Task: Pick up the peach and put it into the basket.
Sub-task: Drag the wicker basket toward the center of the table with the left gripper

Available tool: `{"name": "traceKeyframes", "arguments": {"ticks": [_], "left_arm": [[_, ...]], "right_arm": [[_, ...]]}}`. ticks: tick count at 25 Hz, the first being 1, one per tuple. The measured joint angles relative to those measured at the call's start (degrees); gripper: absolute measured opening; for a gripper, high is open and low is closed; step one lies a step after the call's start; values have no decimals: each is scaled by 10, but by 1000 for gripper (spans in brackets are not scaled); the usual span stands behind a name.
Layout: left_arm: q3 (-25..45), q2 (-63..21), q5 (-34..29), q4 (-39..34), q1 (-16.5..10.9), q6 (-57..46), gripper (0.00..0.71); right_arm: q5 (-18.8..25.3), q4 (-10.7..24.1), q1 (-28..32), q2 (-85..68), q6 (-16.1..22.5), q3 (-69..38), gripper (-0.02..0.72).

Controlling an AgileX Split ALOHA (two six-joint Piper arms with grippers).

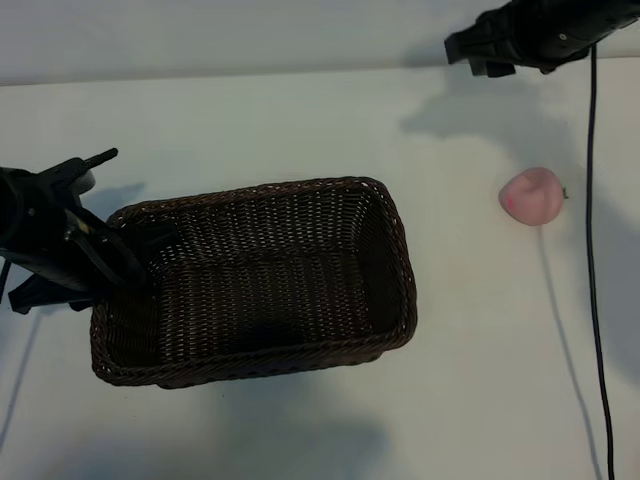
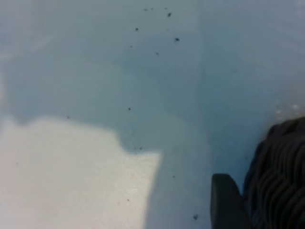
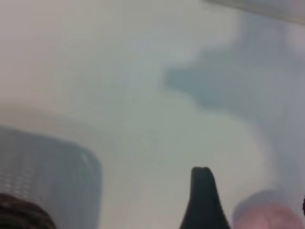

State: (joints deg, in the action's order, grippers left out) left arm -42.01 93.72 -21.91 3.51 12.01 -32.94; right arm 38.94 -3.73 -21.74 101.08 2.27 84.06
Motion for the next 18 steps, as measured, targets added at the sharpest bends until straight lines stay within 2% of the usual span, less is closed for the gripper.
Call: {"name": "traceKeyframes", "arguments": {"ticks": [5,6,9,13,18], "left_arm": [[-1,-25,-1,10,0,19,311],[-1,-31,-4,11,0,23,244],[-5,-52,-15,25,0,36,232],[-7,-79,-20,74,-1,83,231],[-7,-94,-25,161,-21,171,231]], "right_arm": [[7,-10,0,0,0,0,484],[9,-9,0,0,0,0,484],[17,-9,0,0,0,0,484],[30,-9,0,0,0,0,484],[43,-9,0,0,0,0,484]]}}
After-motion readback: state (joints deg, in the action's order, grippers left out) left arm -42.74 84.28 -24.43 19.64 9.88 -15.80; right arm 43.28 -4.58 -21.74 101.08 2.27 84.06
